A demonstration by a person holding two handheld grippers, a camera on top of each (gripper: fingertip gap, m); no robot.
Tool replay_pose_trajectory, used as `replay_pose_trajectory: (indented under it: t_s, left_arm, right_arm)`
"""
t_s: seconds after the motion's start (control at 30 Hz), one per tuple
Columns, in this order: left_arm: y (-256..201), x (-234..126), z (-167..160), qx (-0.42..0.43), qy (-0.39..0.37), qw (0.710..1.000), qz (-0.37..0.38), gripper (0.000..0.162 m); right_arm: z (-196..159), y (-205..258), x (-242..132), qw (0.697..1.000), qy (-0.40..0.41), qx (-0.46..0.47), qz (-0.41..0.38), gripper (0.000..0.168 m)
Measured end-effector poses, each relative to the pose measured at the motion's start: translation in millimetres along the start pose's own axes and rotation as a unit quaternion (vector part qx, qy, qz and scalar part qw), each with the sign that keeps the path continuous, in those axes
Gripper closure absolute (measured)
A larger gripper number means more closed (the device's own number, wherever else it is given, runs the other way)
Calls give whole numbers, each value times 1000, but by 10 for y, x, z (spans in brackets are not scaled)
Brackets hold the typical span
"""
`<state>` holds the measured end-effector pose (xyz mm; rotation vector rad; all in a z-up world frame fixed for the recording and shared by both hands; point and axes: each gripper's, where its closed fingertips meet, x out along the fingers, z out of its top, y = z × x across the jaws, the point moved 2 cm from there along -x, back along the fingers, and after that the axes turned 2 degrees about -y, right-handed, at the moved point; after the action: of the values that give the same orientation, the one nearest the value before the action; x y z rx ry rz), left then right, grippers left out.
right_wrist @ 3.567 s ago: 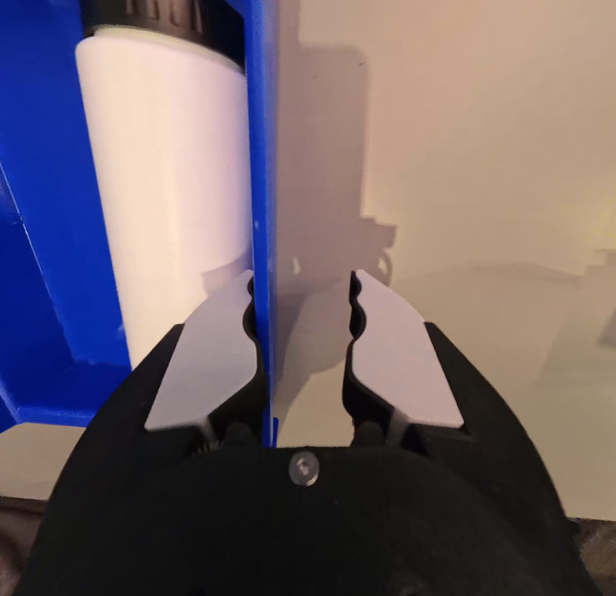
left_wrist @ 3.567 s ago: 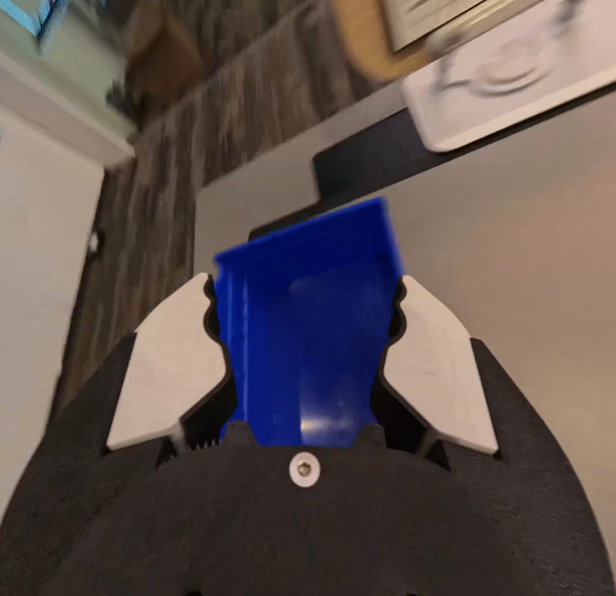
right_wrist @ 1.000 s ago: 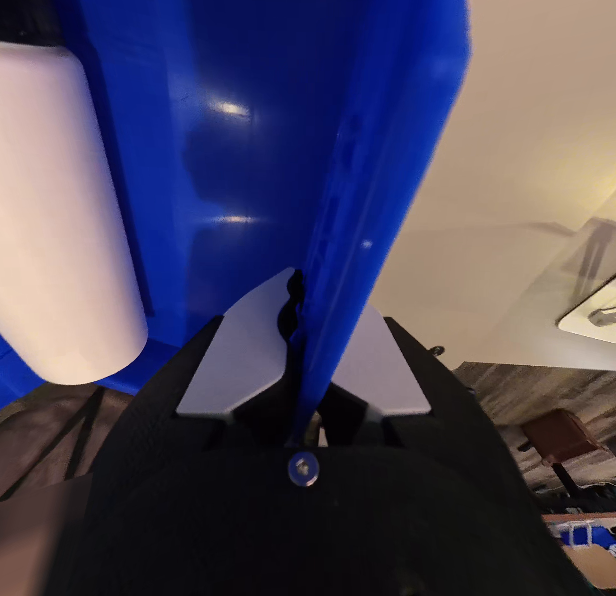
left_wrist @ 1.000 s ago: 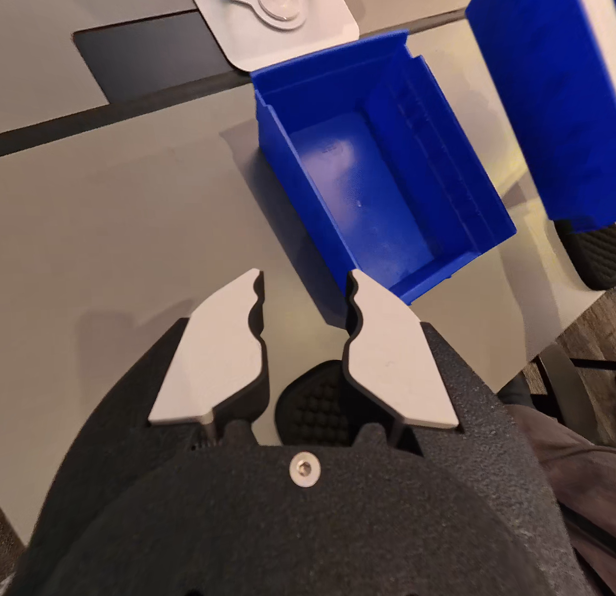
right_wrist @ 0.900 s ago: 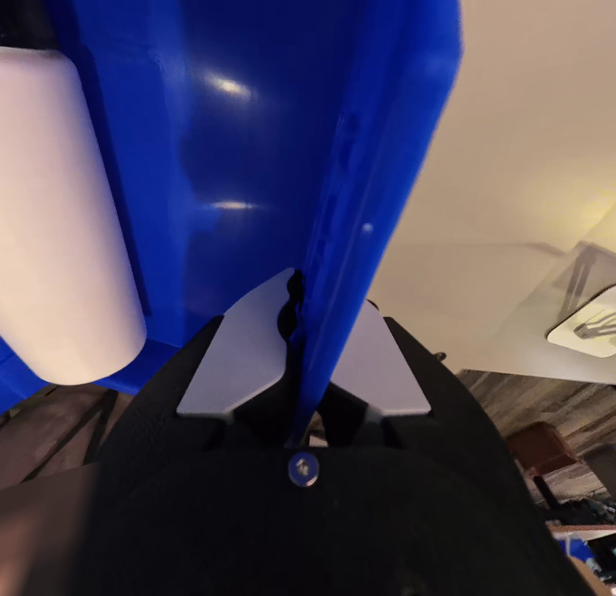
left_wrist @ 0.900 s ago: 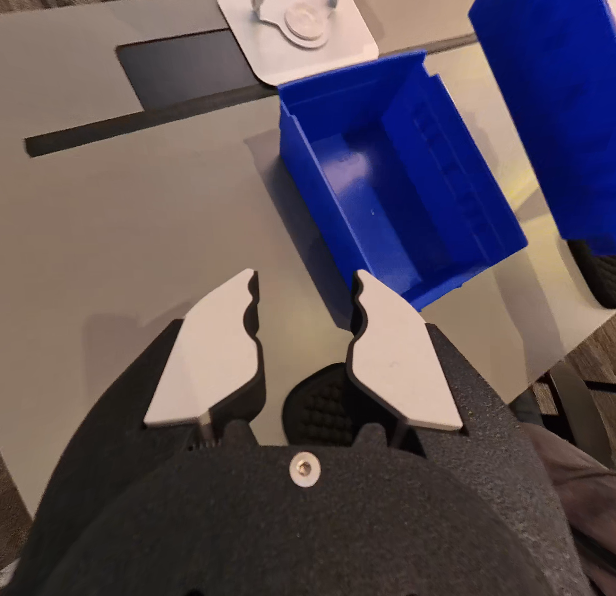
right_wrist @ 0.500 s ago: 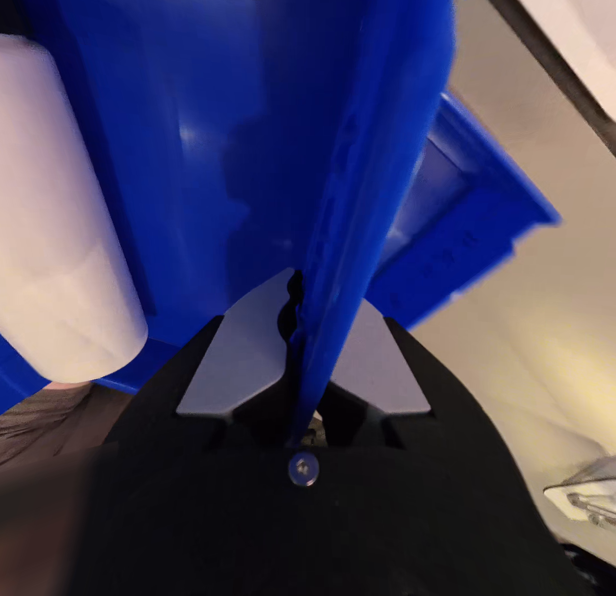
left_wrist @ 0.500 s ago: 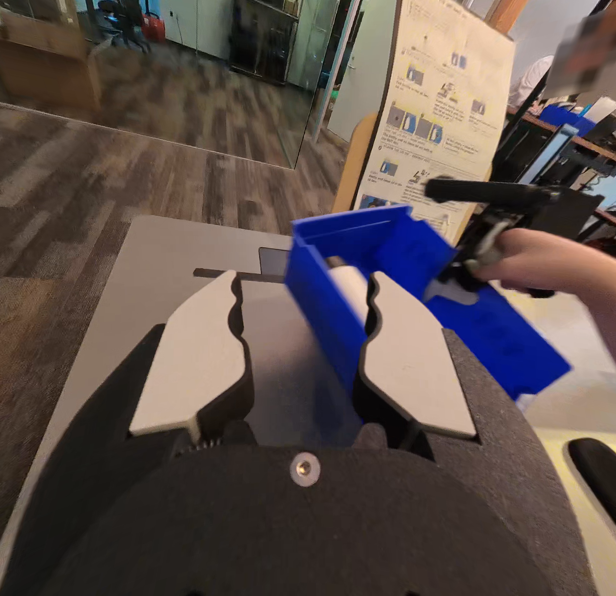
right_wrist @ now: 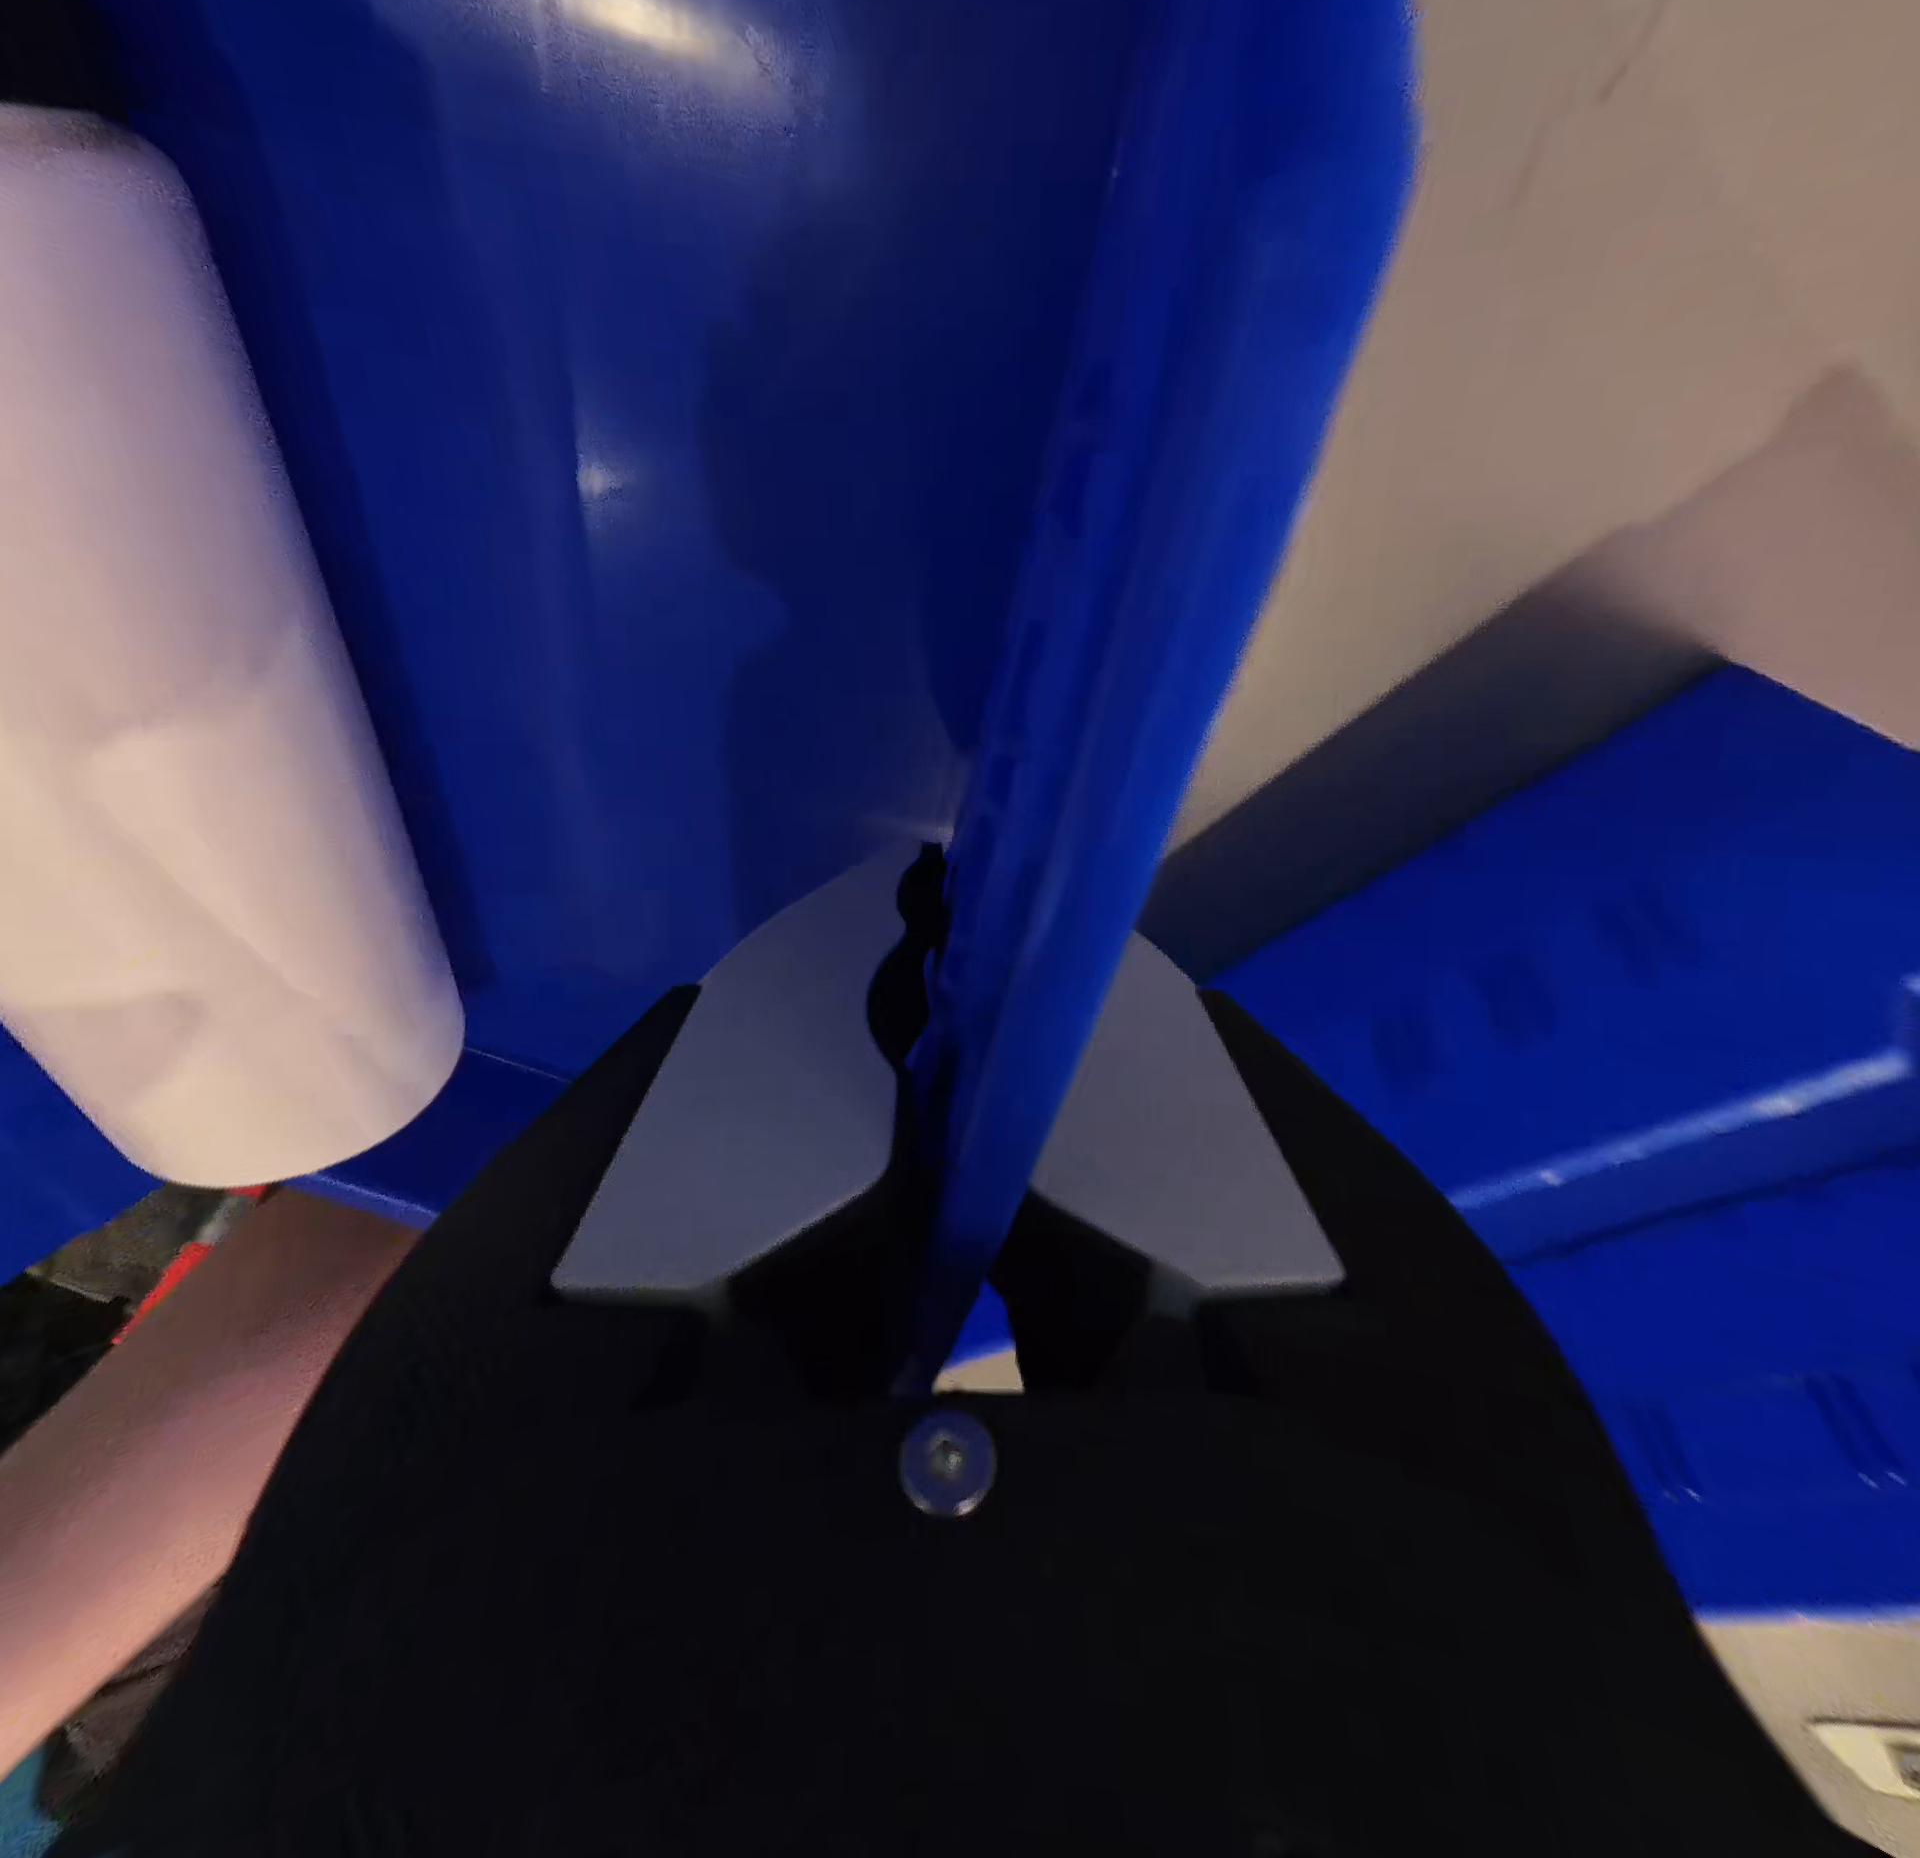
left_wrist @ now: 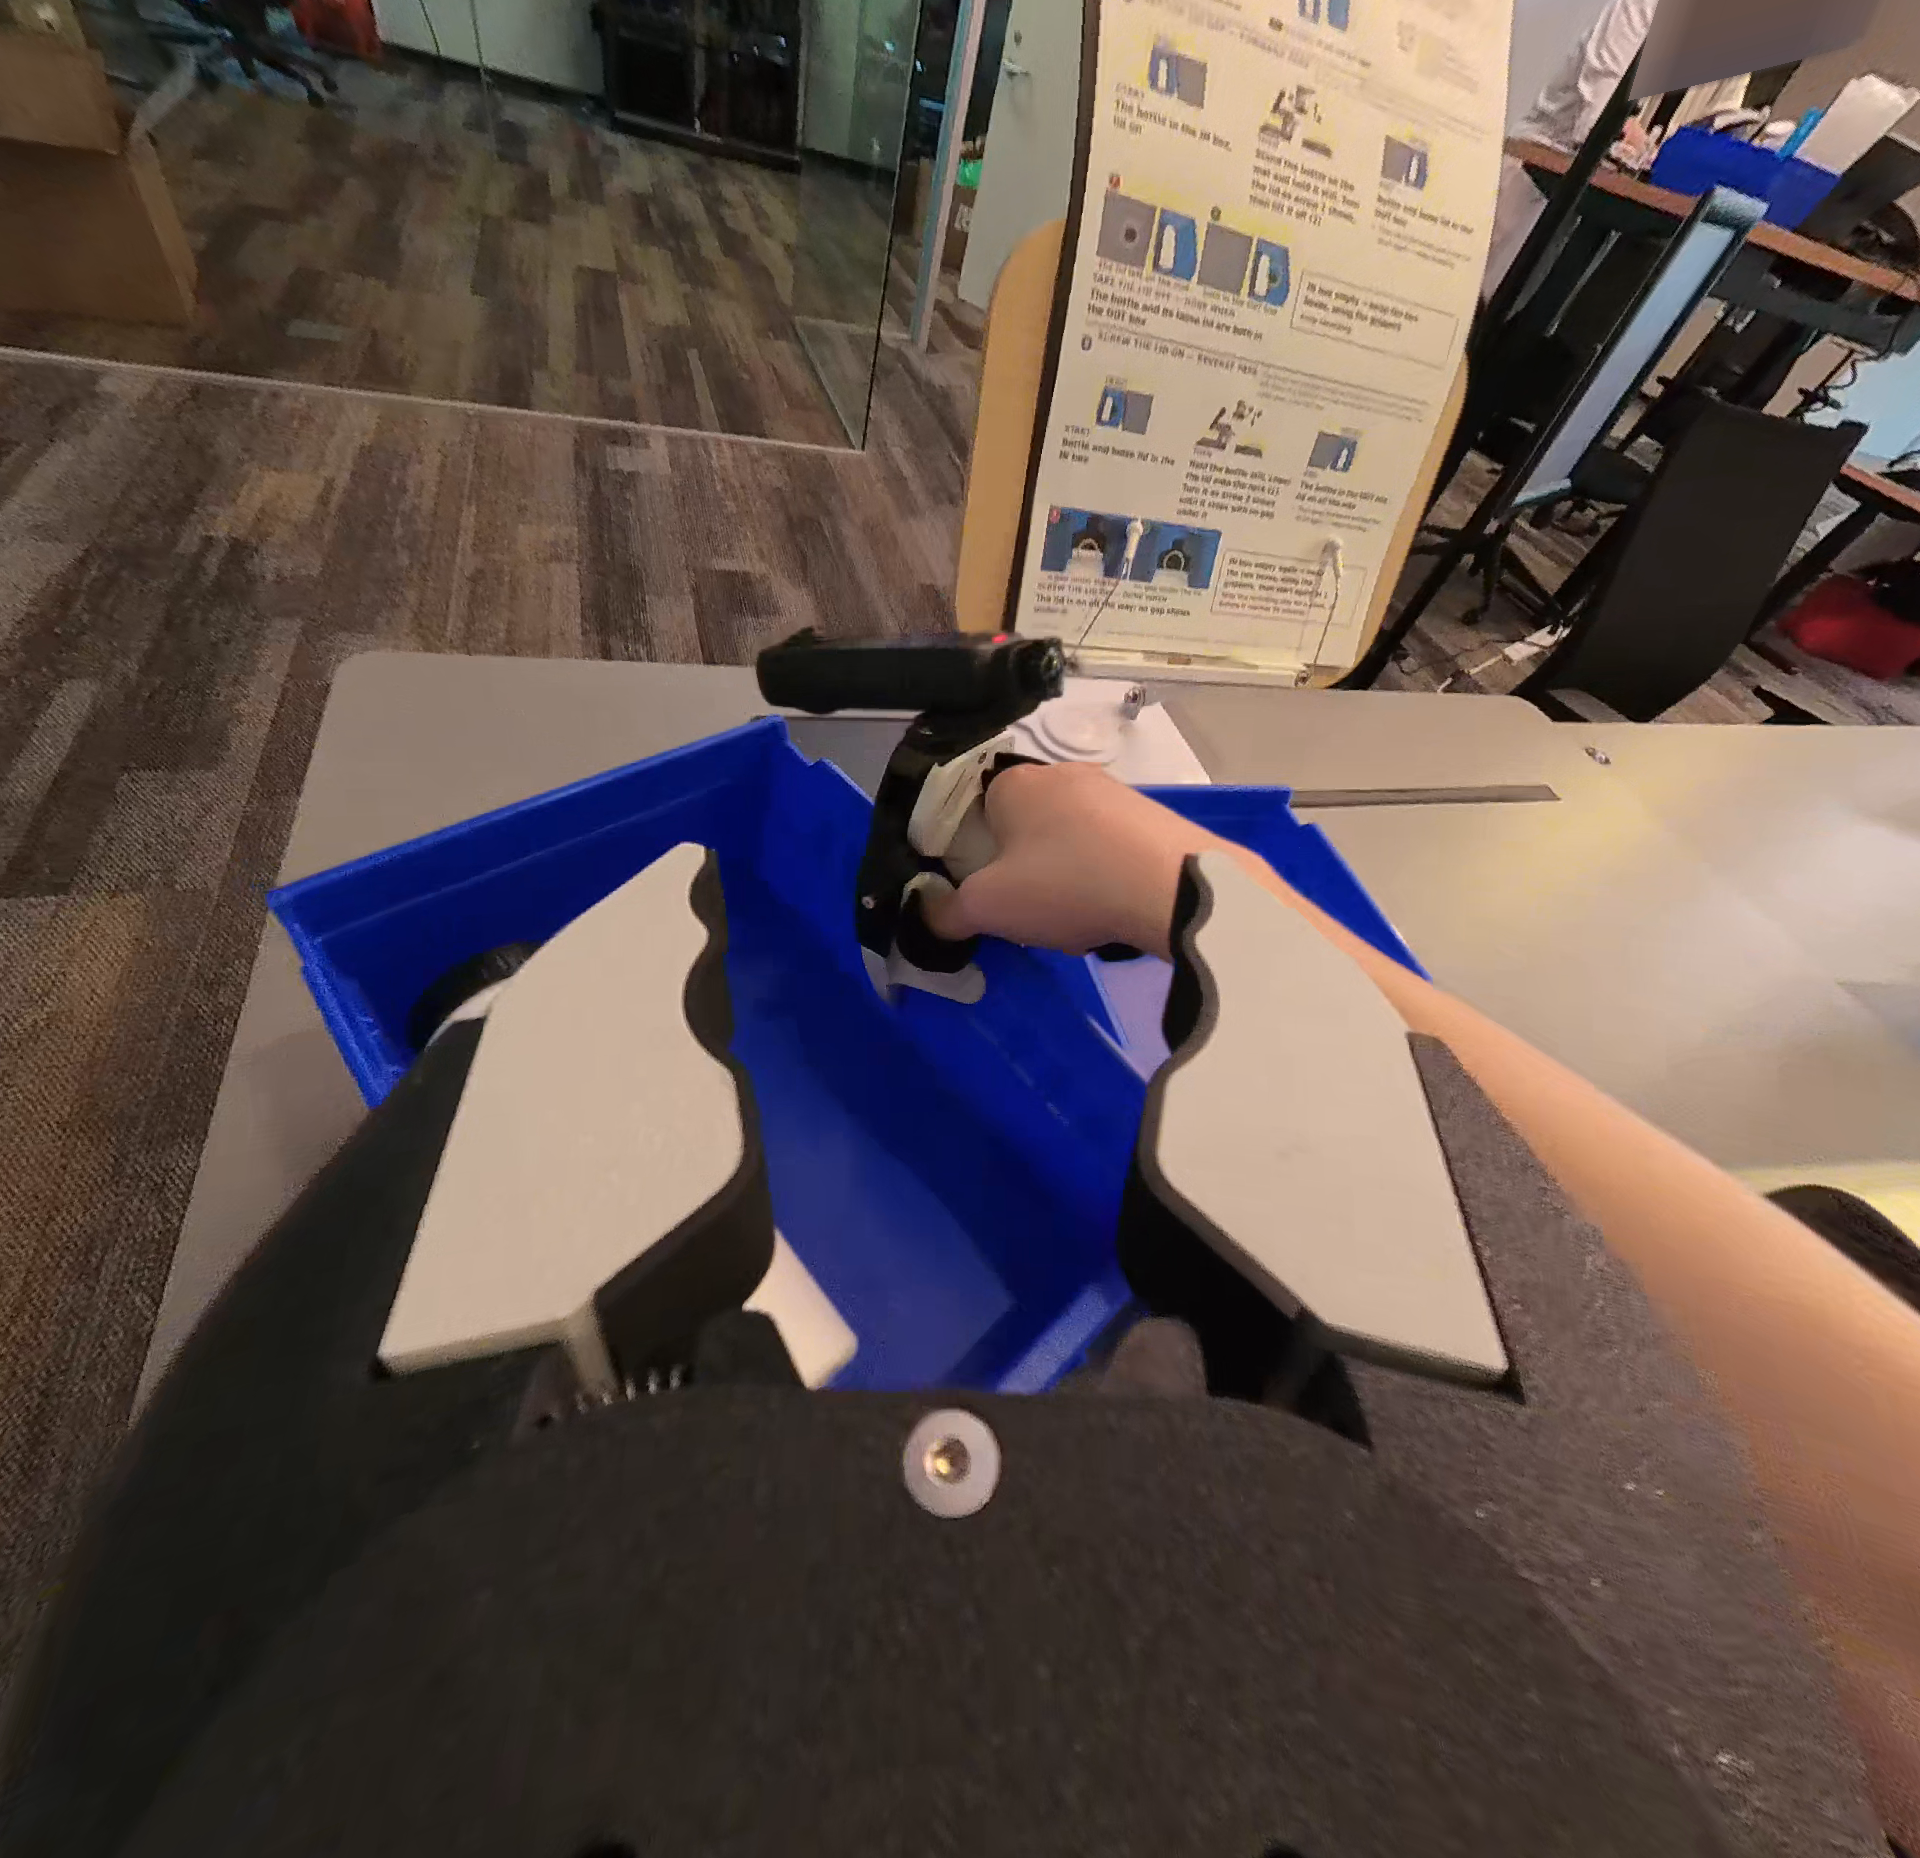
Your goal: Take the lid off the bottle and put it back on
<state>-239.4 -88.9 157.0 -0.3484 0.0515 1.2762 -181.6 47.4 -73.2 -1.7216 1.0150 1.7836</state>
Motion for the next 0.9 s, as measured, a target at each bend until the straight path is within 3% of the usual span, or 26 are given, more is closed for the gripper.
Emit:
replay_pose_trajectory:
  t_s: [0.3, 0.43, 0.53, 0.6, 0.67, 0.73, 0.83, 0.9]
  left_arm:
    - [-39, 101, -18, 3, 12, 1000, -15, 79]
    - [-74, 159, -44, 12, 23, 1000, -12, 79]
    - [-100, 178, -64, 20, 31, 999, -8, 79]
    - [-114, 184, -75, 24, 35, 999, -7, 79]
    - [-120, 198, -90, 27, 41, 999, -7, 79]
    - [-124, 221, -100, 27, 45, 999, -7, 79]
    - [-175, 277, -100, 20, 45, 999, -11, 78]
    - [-274, 335, -117, 32, 50, 998, -16, 78]
  right_arm:
    - [-45, -283, 448, 996, 0, 84, 14, 159]
    - [-109, -321, 315, 999, -1, 39, -32, 140]
    - [15, -342, -130, 987, -126, -35, -96, 126]
    - [11, -347, -567, 951, -243, -110, -155, 127]
    - [-206, -464, -936, 906, -325, -162, -218, 120]
    - [-544, -713, -1064, 887, -356, -176, -237, 114]
    - [-1170, -1474, -854, 930, -260, -71, -252, 94]
    - [-1560, -1975, -707, 939, -203, 1, -277, 87]
